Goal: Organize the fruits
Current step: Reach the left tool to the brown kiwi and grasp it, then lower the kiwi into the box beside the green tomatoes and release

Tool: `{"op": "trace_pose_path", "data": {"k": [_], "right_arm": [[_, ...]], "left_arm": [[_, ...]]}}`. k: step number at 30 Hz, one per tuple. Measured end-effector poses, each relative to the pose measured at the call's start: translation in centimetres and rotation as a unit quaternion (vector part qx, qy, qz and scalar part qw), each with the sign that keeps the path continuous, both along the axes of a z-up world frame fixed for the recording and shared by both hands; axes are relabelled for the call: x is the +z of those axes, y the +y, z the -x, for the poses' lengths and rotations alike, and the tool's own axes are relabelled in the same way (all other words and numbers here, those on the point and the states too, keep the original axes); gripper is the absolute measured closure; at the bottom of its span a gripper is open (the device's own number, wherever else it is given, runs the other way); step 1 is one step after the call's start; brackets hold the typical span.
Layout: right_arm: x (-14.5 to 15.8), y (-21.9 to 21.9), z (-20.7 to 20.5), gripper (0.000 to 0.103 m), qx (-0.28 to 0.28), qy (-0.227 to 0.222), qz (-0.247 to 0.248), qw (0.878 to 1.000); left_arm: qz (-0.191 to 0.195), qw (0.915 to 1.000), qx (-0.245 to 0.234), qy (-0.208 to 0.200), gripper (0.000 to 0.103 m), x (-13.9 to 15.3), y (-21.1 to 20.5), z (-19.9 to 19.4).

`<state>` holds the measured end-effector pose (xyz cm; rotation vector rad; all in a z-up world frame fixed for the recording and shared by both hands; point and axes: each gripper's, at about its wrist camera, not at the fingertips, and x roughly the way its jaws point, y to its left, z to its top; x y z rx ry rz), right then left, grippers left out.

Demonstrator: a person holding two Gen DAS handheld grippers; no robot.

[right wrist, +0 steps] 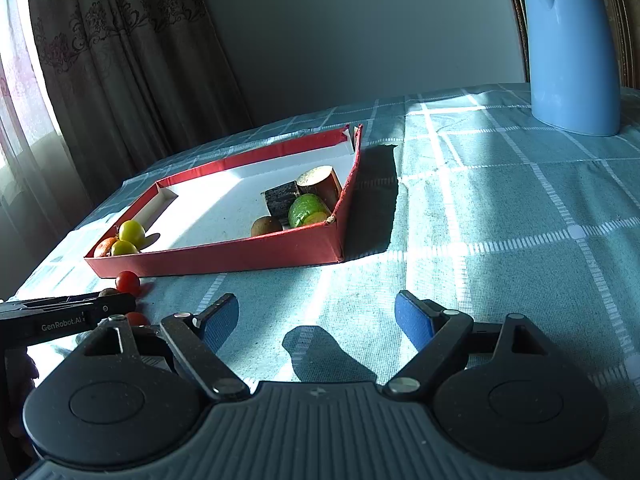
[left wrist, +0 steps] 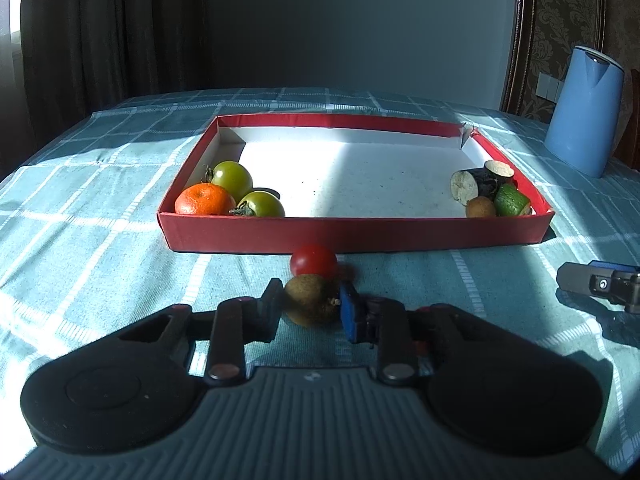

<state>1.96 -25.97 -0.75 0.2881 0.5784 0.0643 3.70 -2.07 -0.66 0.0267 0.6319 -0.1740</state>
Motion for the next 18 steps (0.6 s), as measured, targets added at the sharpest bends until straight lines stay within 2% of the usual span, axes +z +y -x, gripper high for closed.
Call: {"op": "trace_pose_path", "data": {"k": [9, 18], "right_arm": [[0.0, 0.0, 0.0, 0.017, 0.000, 0.000, 0.001, 1.000], [0.0, 0.1, 0.0, 0.017, 0.001, 0.002, 0.005, 1.000]], "left_arm": [[0.010, 0.9999, 0.002, -0.003, 0.076, 0.2, 0.3, 0.3], [0.003, 0.9992, 0.004, -0.040, 0.076, 1.9, -0.2, 1.5]]}}
